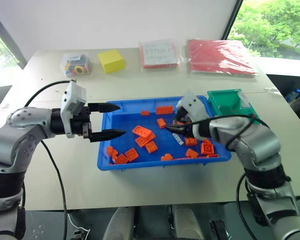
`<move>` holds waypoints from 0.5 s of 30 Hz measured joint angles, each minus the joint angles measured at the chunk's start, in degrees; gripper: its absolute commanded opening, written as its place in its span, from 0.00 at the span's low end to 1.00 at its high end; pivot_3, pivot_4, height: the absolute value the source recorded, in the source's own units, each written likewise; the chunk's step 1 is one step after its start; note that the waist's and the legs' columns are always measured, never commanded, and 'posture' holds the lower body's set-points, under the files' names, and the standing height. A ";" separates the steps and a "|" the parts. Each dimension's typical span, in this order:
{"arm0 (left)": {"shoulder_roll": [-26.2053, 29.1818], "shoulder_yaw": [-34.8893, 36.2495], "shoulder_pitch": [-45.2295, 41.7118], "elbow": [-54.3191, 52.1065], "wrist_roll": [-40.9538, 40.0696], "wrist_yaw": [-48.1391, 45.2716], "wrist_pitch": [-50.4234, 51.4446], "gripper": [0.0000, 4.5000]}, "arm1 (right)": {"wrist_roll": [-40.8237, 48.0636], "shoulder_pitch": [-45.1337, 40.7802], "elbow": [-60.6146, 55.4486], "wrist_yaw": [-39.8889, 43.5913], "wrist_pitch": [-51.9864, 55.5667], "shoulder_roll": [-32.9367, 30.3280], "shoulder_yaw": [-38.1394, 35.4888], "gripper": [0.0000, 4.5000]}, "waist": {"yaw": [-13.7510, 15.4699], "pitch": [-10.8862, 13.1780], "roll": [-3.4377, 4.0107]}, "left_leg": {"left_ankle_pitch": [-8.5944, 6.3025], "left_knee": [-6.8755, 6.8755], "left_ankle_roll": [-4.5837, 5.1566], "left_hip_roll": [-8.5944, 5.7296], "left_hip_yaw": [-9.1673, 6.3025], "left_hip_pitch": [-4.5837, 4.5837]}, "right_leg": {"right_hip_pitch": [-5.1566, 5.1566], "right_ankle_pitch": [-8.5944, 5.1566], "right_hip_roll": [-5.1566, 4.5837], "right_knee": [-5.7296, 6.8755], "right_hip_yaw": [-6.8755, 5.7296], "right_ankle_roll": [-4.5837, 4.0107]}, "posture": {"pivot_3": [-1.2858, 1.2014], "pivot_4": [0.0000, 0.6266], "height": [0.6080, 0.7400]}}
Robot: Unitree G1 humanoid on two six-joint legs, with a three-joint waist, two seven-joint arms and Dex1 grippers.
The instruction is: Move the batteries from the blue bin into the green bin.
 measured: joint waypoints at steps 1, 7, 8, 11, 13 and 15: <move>-0.02 -0.01 -0.01 -0.01 0.00 -0.01 0.00 1.00 | 0.43 1.00 -0.97 -0.51 1.28 0.07 -0.53 0.52 | 0.00 0.00 0.00 | 0.00 0.02 0.00 -0.01 0.02 0.00 | 0.01 0.00 -0.01 0.00 0.00 0.00 | 0.52 0.24 0.97; -0.18 -1.40 -0.73 0.40 0.04 -0.44 0.00 1.00 | 0.26 4.62 -1.29 -3.93 2.43 0.70 -2.36 0.52 | 0.27 0.00 0.00 | 0.00 0.05 0.00 -0.02 0.01 0.01 | 0.05 0.00 -0.01 -0.01 -0.01 0.00 | 0.52 0.24 0.97; -0.18 -1.64 -1.24 0.53 0.07 -0.48 0.01 1.00 | 0.24 5.12 -0.74 -4.34 2.36 0.92 -2.35 0.52 | 0.25 0.00 -0.01 | 0.00 0.05 0.00 -0.02 0.01 0.01 | 0.05 0.00 -0.01 -0.01 -0.01 0.00 | 0.52 0.24 0.97; -0.18 -1.77 -2.61 0.65 0.24 -0.72 -0.01 1.00 | 0.11 5.78 0.28 -5.05 1.02 1.60 -1.87 0.52 | 0.16 0.00 -0.01 | 0.00 0.05 0.00 -0.02 0.02 0.02 | 0.05 0.00 -0.01 -0.01 -0.01 0.00 | 0.52 0.24 0.97; -0.39 -1.86 -2.83 0.71 0.36 -0.82 -0.02 1.00 | -0.14 5.98 1.44 -5.31 -0.65 1.82 -1.30 0.52 | 0.04 0.00 -0.01 | 0.00 0.04 0.00 -0.02 0.02 0.02 | 0.05 0.00 0.00 -0.01 -0.01 0.00 | 0.52 0.24 0.97; -0.69 -1.90 -2.94 0.92 0.45 -0.89 -0.02 1.00 | -0.76 6.17 3.64 -5.52 -2.47 1.90 -0.26 0.52 | 0.09 0.00 -0.01 | 0.00 0.03 0.01 -0.01 0.01 0.04 | 0.06 0.00 0.01 0.00 -0.02 0.00 | 0.52 0.24 0.97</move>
